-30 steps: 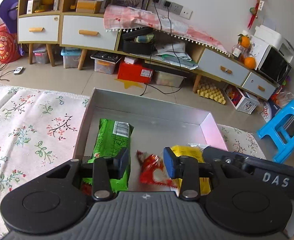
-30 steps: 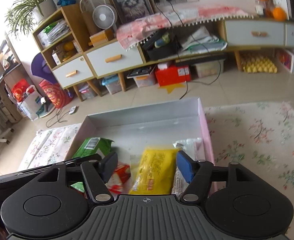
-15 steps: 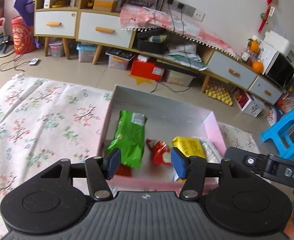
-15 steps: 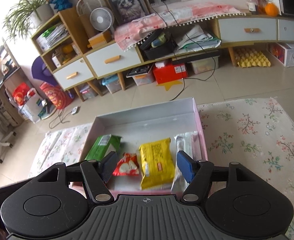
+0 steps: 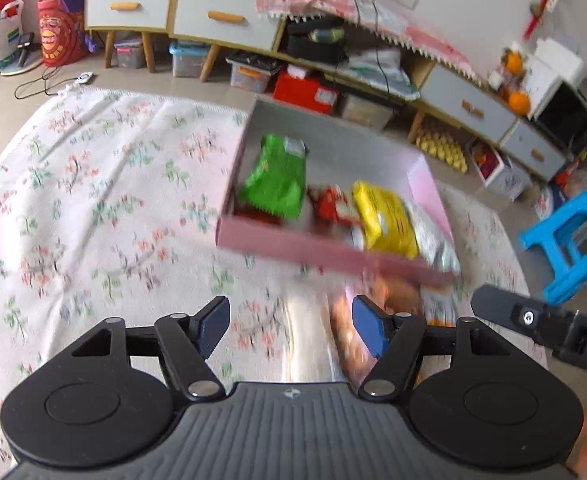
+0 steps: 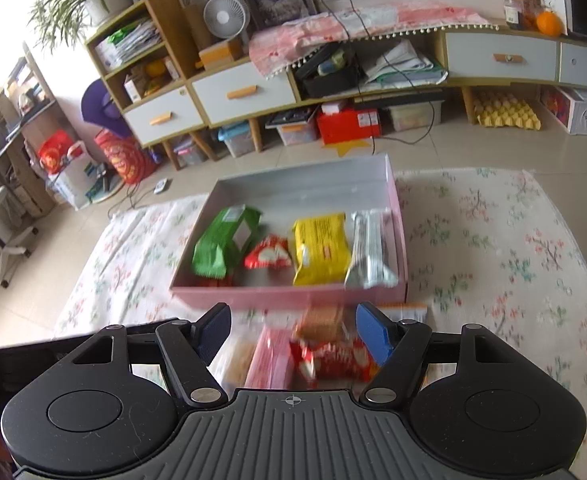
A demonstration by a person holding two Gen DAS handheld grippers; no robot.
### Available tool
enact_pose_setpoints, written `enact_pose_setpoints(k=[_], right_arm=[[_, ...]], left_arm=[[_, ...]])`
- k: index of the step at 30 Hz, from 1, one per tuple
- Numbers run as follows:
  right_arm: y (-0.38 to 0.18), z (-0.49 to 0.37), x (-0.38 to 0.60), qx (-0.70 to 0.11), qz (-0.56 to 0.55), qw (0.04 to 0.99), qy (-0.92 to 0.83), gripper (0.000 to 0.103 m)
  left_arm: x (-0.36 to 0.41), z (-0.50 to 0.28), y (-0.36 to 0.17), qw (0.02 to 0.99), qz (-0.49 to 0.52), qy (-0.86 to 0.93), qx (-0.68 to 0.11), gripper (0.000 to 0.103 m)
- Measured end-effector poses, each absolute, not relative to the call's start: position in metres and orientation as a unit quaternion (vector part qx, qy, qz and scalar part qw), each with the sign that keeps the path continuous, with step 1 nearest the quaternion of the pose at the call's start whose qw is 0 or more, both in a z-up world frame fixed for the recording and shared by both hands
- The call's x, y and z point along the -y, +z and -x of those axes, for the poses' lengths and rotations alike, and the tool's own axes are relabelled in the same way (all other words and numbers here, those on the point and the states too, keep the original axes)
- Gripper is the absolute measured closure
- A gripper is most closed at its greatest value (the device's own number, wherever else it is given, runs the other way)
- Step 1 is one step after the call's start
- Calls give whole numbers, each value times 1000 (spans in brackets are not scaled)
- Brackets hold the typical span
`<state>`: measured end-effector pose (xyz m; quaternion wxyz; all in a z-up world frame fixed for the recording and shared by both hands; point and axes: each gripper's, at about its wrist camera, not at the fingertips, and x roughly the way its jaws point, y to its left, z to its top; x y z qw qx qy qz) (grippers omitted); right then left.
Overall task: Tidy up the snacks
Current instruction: 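Lower the left gripper onto the white bread roll packet and close it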
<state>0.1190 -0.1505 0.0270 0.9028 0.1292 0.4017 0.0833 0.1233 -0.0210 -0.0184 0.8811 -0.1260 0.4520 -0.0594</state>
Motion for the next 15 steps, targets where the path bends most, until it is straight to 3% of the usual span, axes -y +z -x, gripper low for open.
enact_pose_setpoints(k=[15], right_arm=[[-3, -85, 148, -449, -128, 882, 65, 29]], left_arm=[[26, -96, -51, 849, 149, -66, -503, 35]])
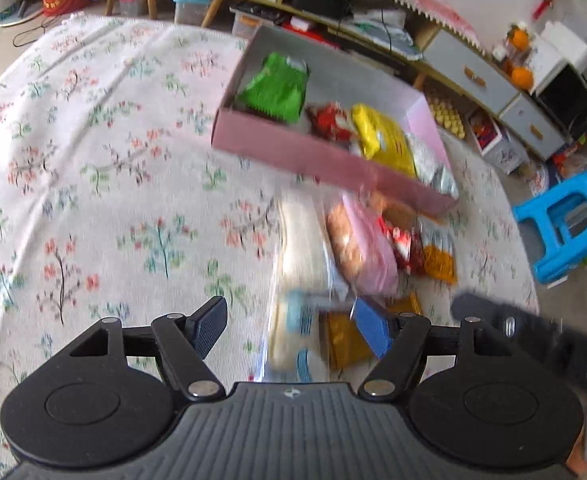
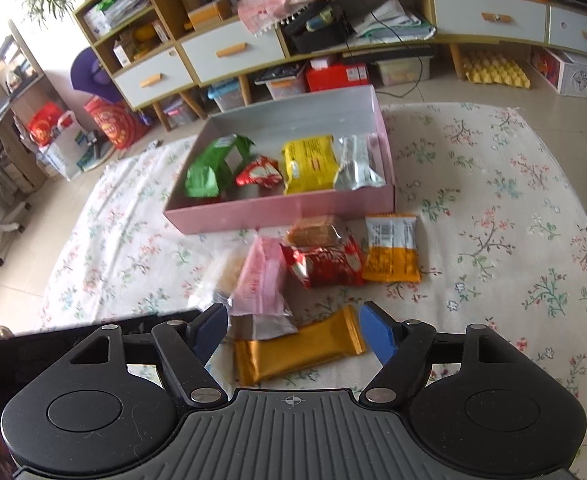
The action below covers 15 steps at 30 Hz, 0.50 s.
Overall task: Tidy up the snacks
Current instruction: 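Lower the left gripper onto the white bread roll packet and close it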
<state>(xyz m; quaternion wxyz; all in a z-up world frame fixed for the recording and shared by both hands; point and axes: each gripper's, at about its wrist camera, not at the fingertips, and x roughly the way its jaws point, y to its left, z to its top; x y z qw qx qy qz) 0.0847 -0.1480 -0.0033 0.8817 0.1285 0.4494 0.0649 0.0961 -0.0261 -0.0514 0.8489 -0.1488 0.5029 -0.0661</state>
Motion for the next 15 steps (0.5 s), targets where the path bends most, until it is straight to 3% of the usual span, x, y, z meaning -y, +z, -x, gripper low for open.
enact_pose_setpoints(k=[7, 11, 13, 15], right_arm=[[-8, -89, 142, -454, -128, 880, 61, 29], [-9, -89, 135, -454, -116, 881, 68, 29], [-10, -90, 135, -454, -114, 881, 63, 29], [-11, -90, 138, -453, -117, 882, 57, 29]], left_arm=[[44, -91, -66, 852, 89, -68, -511, 35], [48, -93, -77, 857, 53, -59, -510, 53], [47, -92, -75, 862, 46, -61, -502, 71], [42, -91, -72, 859, 60, -64, -505, 74]])
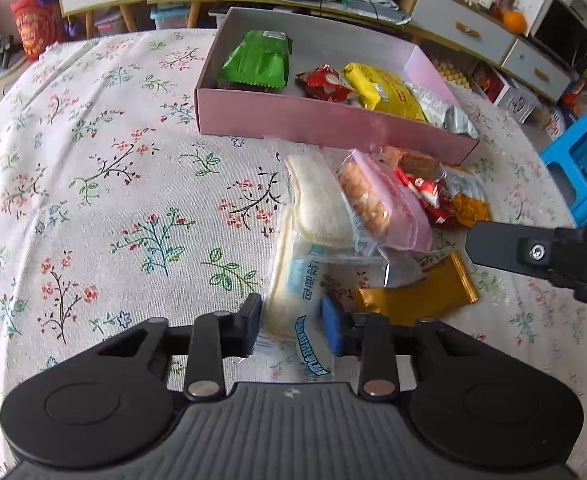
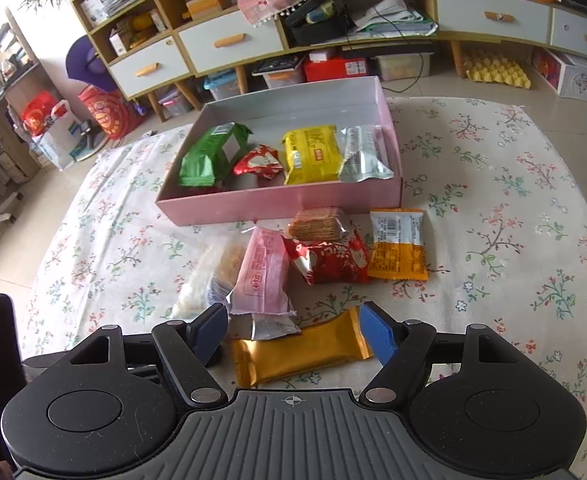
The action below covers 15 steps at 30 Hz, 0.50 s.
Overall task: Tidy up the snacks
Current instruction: 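Lower the left gripper onto the white bread roll packet and close it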
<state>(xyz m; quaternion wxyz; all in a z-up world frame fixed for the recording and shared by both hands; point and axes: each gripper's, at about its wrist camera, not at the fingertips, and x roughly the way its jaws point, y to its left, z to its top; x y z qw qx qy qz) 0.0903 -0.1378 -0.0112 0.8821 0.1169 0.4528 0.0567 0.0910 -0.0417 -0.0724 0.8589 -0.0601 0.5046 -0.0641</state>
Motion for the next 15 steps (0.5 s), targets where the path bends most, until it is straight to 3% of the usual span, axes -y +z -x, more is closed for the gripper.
enact_pose_setpoints(k=[8, 15], right_arm=[[-6, -88, 145, -439, -128, 888, 56, 29], [-3, -89, 131, -415, -143, 892, 108, 29]], left_arm=[[24, -76, -53, 862, 75, -75, -496, 87], [-2, -68, -36, 888, 50, -2, -457, 89]])
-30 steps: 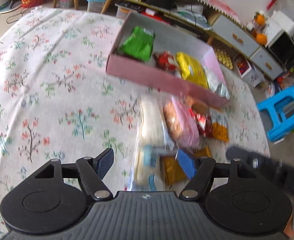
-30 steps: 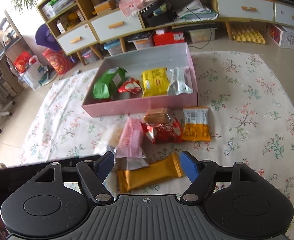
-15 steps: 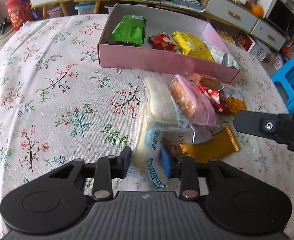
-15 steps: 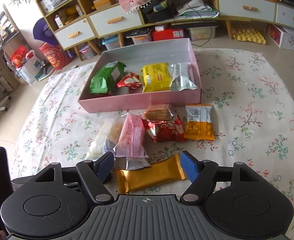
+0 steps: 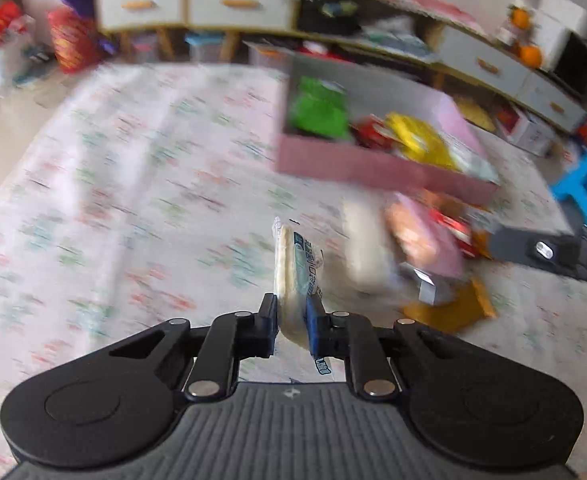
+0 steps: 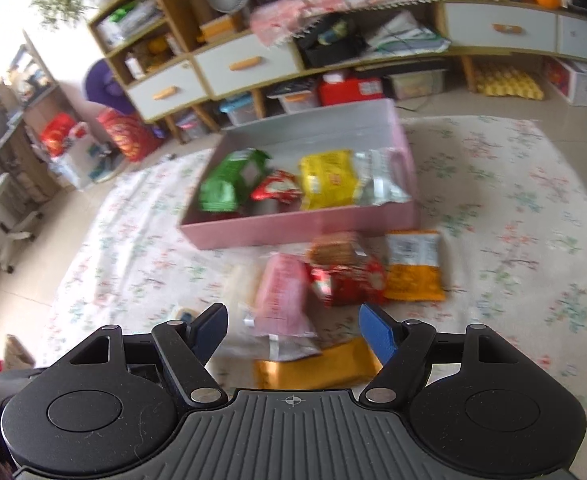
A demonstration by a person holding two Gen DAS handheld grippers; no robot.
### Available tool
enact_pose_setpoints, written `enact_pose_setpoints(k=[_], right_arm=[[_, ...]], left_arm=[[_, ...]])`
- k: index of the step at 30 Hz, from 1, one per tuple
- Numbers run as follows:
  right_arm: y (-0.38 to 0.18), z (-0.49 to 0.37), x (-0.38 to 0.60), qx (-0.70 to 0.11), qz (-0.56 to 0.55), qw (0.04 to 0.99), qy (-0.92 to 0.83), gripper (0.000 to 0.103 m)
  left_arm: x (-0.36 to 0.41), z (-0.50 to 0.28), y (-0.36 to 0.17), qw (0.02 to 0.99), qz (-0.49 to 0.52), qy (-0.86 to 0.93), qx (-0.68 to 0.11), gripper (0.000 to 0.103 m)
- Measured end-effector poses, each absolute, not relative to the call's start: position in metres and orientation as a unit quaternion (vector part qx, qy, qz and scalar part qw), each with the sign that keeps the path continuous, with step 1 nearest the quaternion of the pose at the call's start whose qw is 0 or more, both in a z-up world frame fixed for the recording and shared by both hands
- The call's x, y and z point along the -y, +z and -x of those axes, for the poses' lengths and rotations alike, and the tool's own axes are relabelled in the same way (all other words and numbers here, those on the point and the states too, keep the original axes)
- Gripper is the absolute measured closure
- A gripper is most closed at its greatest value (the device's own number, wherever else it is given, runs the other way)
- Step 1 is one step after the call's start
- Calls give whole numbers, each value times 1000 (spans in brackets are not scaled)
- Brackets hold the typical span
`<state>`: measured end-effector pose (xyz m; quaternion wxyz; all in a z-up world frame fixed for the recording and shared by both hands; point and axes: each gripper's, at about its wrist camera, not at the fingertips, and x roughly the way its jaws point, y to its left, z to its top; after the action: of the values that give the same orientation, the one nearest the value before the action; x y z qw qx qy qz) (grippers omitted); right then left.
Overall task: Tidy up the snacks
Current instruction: 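Lower the left gripper onto the white bread roll packet and close it, then lift the white roll with the left gripper while the right gripper grasps the pink packet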
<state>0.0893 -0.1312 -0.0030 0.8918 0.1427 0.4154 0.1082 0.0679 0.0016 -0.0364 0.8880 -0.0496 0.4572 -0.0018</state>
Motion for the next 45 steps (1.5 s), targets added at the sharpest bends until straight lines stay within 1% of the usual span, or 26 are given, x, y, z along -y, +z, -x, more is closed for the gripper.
enact_pose_setpoints(k=[3, 7, 9, 13, 15, 16, 17, 18, 20, 21, 22, 23, 26, 27, 28, 33, 37, 45], right_arm=[[-6, -92, 116, -412, -128, 893, 125, 29], [-9, -101, 100, -404, -128, 895, 141, 29], [-9, -105, 94, -401, -125, 895, 150, 30], [-15, -116, 85, -398, -81, 906, 117, 30], [-24, -123, 86, -405, -72, 906, 99, 30], [-30, -127, 87, -412, -74, 903, 94, 31], [-35, -130, 89, -419, -78, 900, 91, 31], [-41, -133, 90, -425, -82, 897, 90, 32], [-50, -136, 91, -433, -81, 893, 86, 50], [-53, -136, 91, -433, -75, 895, 78, 56], [-56, -136, 91, -433, -70, 896, 73, 67], [-56, -136, 91, -433, -71, 896, 73, 71], [-52, -132, 94, -438, -88, 892, 71, 71], [-51, -130, 95, -439, -94, 891, 71, 72], [-49, -128, 96, -441, -97, 890, 70, 72], [-42, -121, 99, -444, -115, 886, 67, 72], [-36, -116, 107, -444, -144, 881, 72, 72], [-28, -114, 111, -440, -163, 880, 76, 72]], left_arm=[[-9, -74, -39, 890, 40, 29, -453, 90], [-14, -83, -55, 871, 71, 28, -485, 90], [-18, -85, -58, 869, 71, 35, -489, 90], [-20, -86, -61, 867, 70, 38, -491, 86], [-19, -86, -61, 867, 68, 37, -493, 80], [-19, -87, -63, 865, 71, 37, -496, 75], [-20, -88, -65, 861, 79, 36, -502, 72], [-22, -89, -67, 858, 89, 36, -505, 71], [-25, -90, -68, 852, 105, 35, -511, 68], [-27, -90, -69, 851, 112, 36, -512, 67], [-28, -91, -69, 851, 118, 37, -511, 65], [-29, -92, -69, 851, 123, 38, -509, 64], [-32, -92, -69, 852, 129, 39, -506, 65], [-32, -92, -69, 851, 127, 39, -507, 68], [-31, -92, -69, 852, 125, 37, -507, 73], [-32, -93, -68, 853, 123, 35, -507, 78], [-33, -91, -61, 857, 123, 32, -499, 84], [-32, -90, -54, 863, 132, 19, -488, 86]])
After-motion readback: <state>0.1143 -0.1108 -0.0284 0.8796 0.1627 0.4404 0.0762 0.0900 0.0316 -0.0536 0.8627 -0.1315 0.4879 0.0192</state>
